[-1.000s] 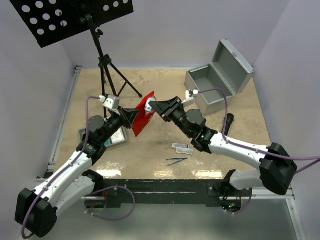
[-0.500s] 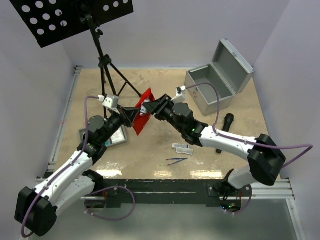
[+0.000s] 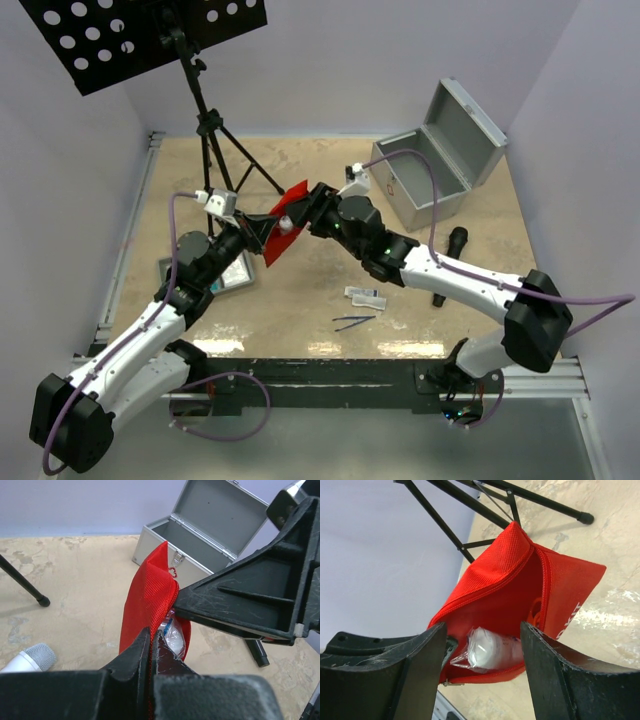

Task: Organize the medicine kit
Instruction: Place the medical item at the medicine pouch.

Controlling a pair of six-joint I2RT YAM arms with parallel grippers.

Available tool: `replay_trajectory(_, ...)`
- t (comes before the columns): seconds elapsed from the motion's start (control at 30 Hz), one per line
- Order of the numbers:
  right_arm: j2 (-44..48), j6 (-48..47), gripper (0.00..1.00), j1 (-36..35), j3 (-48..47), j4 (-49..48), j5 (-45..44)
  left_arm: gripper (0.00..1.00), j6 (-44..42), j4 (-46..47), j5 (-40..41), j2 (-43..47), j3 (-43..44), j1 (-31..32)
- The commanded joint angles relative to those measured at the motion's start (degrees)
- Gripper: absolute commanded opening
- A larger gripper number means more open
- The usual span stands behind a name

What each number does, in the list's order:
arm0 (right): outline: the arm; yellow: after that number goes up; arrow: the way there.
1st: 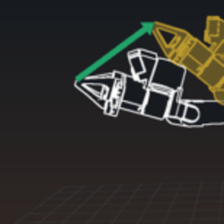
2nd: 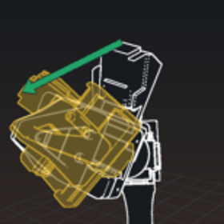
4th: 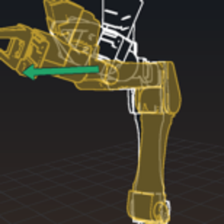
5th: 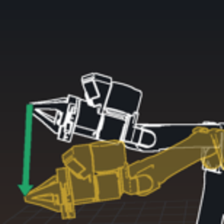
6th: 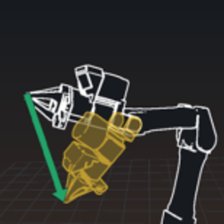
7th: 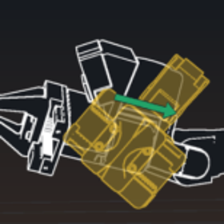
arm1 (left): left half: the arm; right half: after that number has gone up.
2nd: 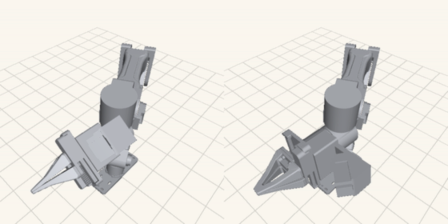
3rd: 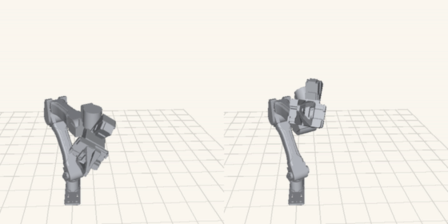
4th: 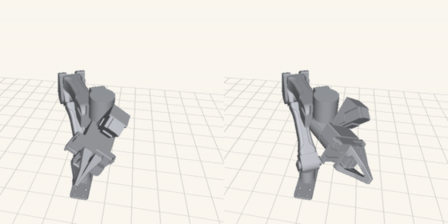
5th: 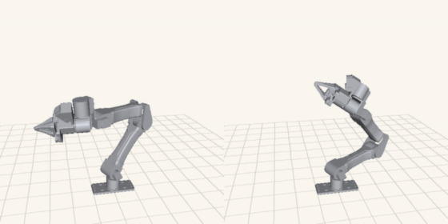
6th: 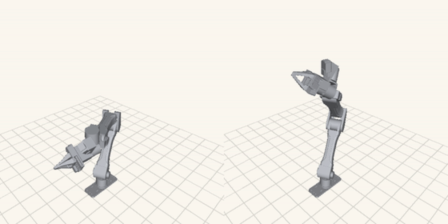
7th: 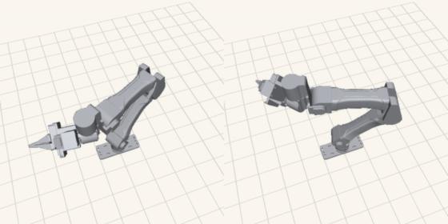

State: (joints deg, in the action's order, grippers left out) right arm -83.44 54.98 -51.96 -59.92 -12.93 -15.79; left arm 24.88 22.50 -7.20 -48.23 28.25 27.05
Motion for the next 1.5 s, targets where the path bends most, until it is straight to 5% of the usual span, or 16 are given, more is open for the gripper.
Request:
replay_trajectory(0.0, 4.59, -4.79, 0.65, -1.12, -3.54, 3.43, -4.15, 0.0, -1.24, 0.88, 1.31, 0.5, 2.51, 0.29)
replay_trajectory(0.13, 7.67, -8.39, 0.59, -2.17, -2.92, 4.14, -4.6, 0.0, -1.68, -0.35, 1.67, 0.15, 2.78, 0.29)
replay_trajectory(0.3, 8.38, -14.98, 0.32, -2.62, -3.18, 3.17, -2.94, 0.0, -1.77, -0.53, 0.96, 0.33, 2.69, 0.29)
replay_trajectory(0.4, 5.58, -18.76, 0.27, -2.79, -7.3, 7.1, 1.11, 0.0, -1.77, -0.79, 0.79, 0.24, 3.04, 0.29)
replay_trajectory(0.83, -0.32, -23.6, 0.18, -7.45, -10.57, 12.48, 5.07, 0.0, -3.17, -2.81, 1.49, 0.59, 4.71, 0.29)
replay_trajectory(1.47, -3.93, -22.2, 0.18, -4.64, -13.91, 15.13, -4.78, 0.0, -4.93, -3.25, -1.76, 4.9, 2.16, 0.29)
